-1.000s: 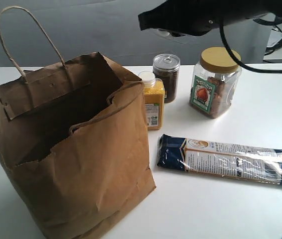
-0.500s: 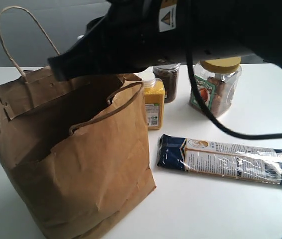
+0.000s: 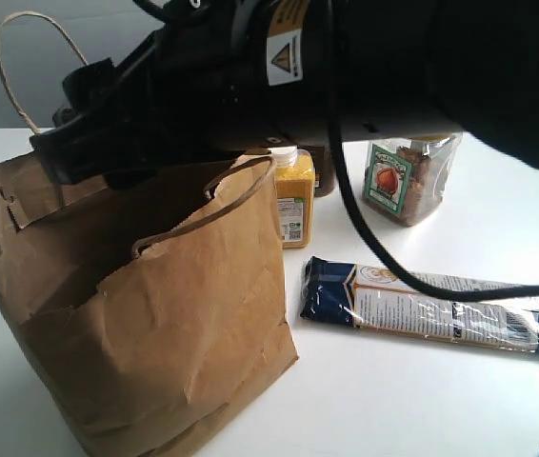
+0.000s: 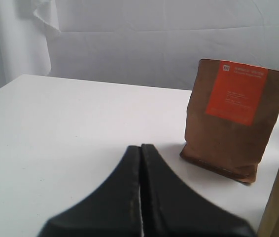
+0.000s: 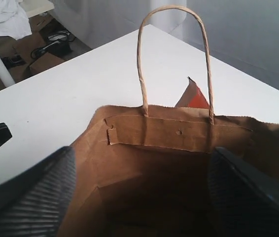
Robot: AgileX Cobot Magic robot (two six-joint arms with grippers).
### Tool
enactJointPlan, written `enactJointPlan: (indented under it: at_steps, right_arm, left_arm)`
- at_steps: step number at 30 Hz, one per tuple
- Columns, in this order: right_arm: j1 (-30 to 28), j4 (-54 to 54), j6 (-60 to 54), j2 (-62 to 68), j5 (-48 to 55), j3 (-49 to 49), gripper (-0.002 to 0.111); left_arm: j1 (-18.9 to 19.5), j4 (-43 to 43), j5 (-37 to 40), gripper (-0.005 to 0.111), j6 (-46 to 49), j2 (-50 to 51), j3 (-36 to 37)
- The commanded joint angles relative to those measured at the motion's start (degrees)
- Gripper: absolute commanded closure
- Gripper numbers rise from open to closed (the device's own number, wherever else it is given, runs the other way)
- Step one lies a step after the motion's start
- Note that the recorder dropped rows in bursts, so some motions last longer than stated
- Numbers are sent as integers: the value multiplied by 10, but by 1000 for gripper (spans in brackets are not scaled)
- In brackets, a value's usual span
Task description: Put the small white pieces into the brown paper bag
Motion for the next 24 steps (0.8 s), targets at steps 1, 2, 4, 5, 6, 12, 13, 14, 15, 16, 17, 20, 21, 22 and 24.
enactJointPlan:
  at_steps: [1, 2, 4, 5, 6, 12, 13, 14, 15, 16, 17, 20, 21, 22, 24]
  right_arm:
    - [3, -1, 7, -5, -5, 4, 33]
    - [3, -8, 12, -5, -4, 4, 34]
    - [1, -31, 49, -6, 5, 4, 39]
    - [-2, -45, 65, -7, 8, 4, 45]
    - [-7, -58, 82, -9, 12, 4, 51]
    - [-37, -79, 95, -30, 29, 4, 87]
    - [-43, -79, 95, -35, 32, 4, 91]
    - [-49, -79, 96, -41, 38, 4, 96]
    - [-54, -81, 96, -46, 43, 4, 99]
    - [-61, -82, 97, -51, 47, 6, 103]
    - [-69, -82, 97, -58, 46, 13, 107]
    - [-97, -82, 97, -82, 37, 48, 108]
    - [-105, -82, 99, -89, 31, 65, 108]
    - [-115, -81, 100, -99, 28, 83, 108]
    - [-134, -77, 101, -119, 19, 119, 108]
  left_arm:
    - [-2, -4, -2, 107, -2, -2, 2]
    - [-2, -4, -2, 107, -2, -2, 2]
    - [-2, -4, -2, 107, -2, -2, 2]
    - [-2, -4, -2, 107, -2, -2, 2]
    - [-2, -4, -2, 107, -2, -2, 2]
    - [-2, -4, -2, 107, -2, -2, 2]
    - [-2, -4, -2, 107, -2, -2, 2]
    - [-2, -4, -2, 107, -2, -2, 2]
    - [-2, -4, -2, 107, -2, -2, 2]
    - [-2, -4, -2, 107, -2, -2, 2]
    - [-2, -4, -2, 107, -2, -2, 2]
    - [-2, -4, -2, 107, -2, -2, 2]
    - [-2, -4, -2, 107, -2, -2, 2]
    - [-2, -4, -2, 107, -2, -2, 2]
    - [-2, -4, -2, 107, -2, -2, 2]
